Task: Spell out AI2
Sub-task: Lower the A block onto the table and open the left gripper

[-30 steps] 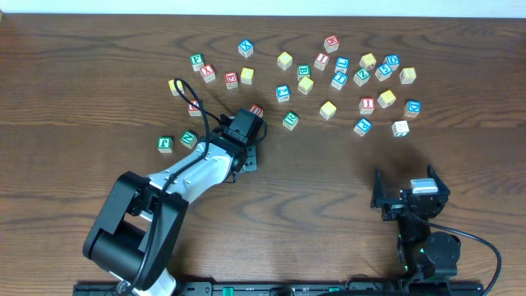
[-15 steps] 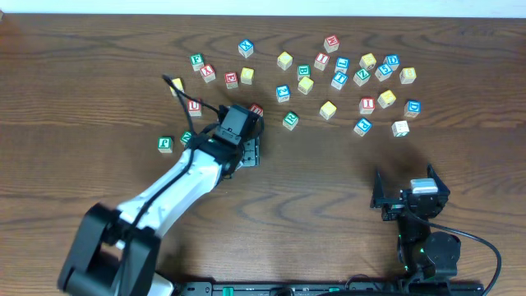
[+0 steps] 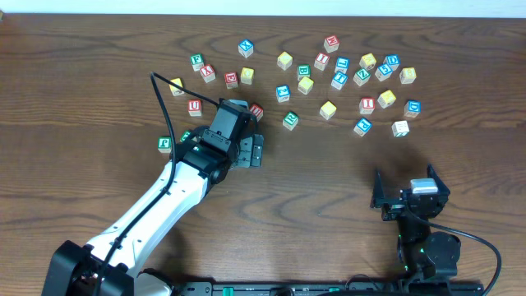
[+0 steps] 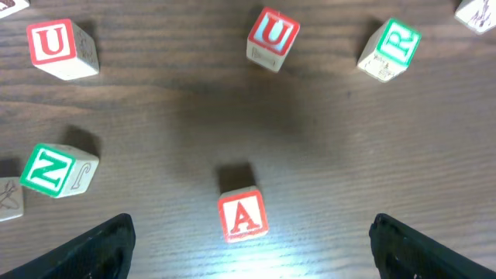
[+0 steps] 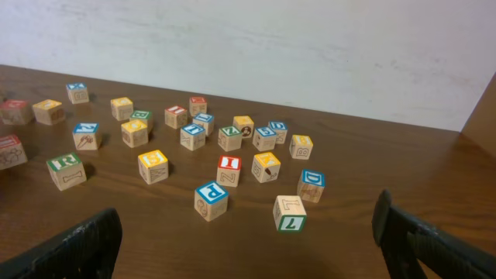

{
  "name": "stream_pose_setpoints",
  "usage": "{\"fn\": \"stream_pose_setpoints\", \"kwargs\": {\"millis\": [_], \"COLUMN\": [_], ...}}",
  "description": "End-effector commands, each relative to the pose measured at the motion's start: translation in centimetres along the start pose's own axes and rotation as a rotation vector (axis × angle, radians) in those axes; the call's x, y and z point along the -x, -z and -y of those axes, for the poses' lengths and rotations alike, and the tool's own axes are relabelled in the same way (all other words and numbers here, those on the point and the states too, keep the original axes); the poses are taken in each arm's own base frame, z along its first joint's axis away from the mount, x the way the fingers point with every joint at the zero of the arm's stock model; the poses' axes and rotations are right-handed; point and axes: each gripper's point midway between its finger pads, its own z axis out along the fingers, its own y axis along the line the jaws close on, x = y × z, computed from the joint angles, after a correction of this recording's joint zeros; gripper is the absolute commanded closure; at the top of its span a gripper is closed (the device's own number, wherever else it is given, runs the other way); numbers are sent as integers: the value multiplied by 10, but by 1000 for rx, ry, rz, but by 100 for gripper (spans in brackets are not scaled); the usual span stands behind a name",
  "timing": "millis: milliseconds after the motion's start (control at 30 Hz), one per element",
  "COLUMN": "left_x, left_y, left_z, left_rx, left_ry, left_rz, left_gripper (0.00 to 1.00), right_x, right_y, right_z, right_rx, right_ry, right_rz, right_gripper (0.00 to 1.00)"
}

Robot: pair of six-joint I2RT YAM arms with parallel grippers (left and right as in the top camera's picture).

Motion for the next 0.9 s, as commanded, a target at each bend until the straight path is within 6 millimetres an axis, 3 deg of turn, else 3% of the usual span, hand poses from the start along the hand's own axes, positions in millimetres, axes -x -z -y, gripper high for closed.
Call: {"fn": "stream_pose_setpoints", "kwargs": {"millis": [0,400,867], "left_x": [5,28,48], "left_y": [5,14,22], "left_z": [0,-3,-48], "left_rx": [0,2,60], "left_ry": [-41,-20,92], "left_rz": [9,59,100], "left_gripper": [4,4,3], "right_x": [-1,-1,-1], "right_y": [0,0,0], "right_z": [2,2,2], "right_rx": [-8,-8,-8], "right_ry": [-14,-14,-14], "right_rz": [-1,-1,-1], "right_gripper": [1,1,1]}}
